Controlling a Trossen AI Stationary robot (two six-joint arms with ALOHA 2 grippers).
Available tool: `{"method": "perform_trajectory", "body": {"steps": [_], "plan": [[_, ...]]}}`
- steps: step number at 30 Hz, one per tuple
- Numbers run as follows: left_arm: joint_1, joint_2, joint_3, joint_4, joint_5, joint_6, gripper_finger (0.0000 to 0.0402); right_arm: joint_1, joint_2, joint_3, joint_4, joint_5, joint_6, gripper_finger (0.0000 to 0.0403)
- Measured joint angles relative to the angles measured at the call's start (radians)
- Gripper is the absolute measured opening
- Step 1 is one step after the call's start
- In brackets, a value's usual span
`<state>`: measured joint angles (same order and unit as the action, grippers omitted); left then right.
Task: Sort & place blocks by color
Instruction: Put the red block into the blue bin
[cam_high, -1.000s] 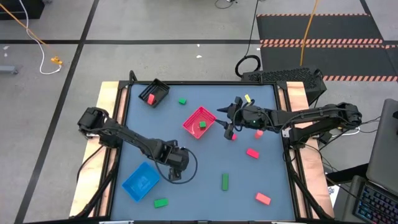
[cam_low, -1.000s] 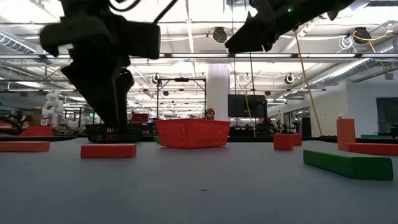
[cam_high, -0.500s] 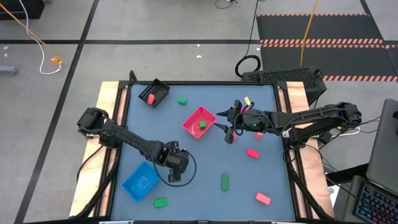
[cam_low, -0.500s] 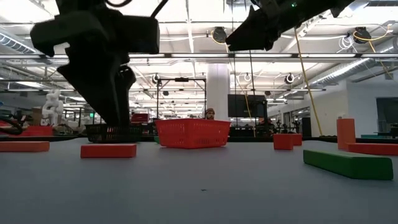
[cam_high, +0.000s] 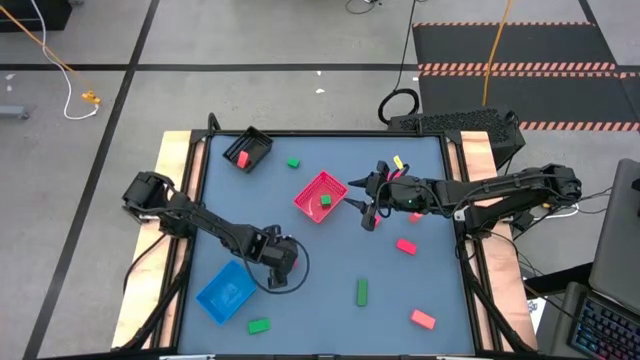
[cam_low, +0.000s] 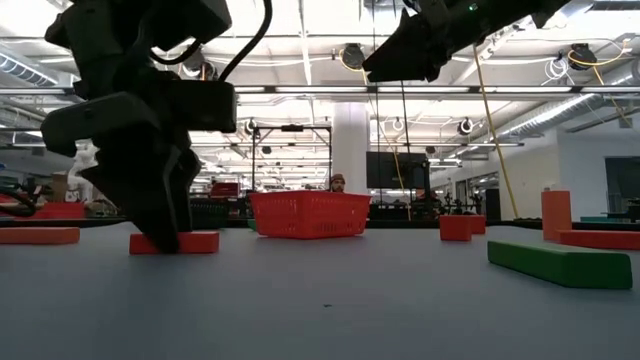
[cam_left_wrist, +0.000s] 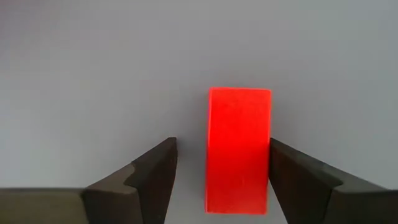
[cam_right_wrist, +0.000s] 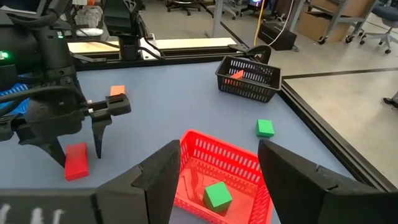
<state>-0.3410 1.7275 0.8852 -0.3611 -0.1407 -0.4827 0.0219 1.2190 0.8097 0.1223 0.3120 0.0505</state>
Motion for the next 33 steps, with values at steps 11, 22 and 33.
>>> {"method": "perform_trajectory", "body": {"steps": [11, 22, 33], "plan": [[-0.002, 0.008, 0.04, -0.026, -0.01, 0.016, 0.0128, 0.0, 0.0, 0.0, 0.0, 0.0, -0.002, 0.021], [-0.01, 0.008, 0.312, -0.433, -0.018, 0.078, 0.0128, 0.0, 0.0, 0.0, -0.016, 0.0, -0.002, 0.021], [-0.109, 0.007, 0.395, -0.636, -0.019, -0.132, 0.0128, 0.0, 0.0, 0.0, -0.025, 0.0, -0.018, 0.021]]}}
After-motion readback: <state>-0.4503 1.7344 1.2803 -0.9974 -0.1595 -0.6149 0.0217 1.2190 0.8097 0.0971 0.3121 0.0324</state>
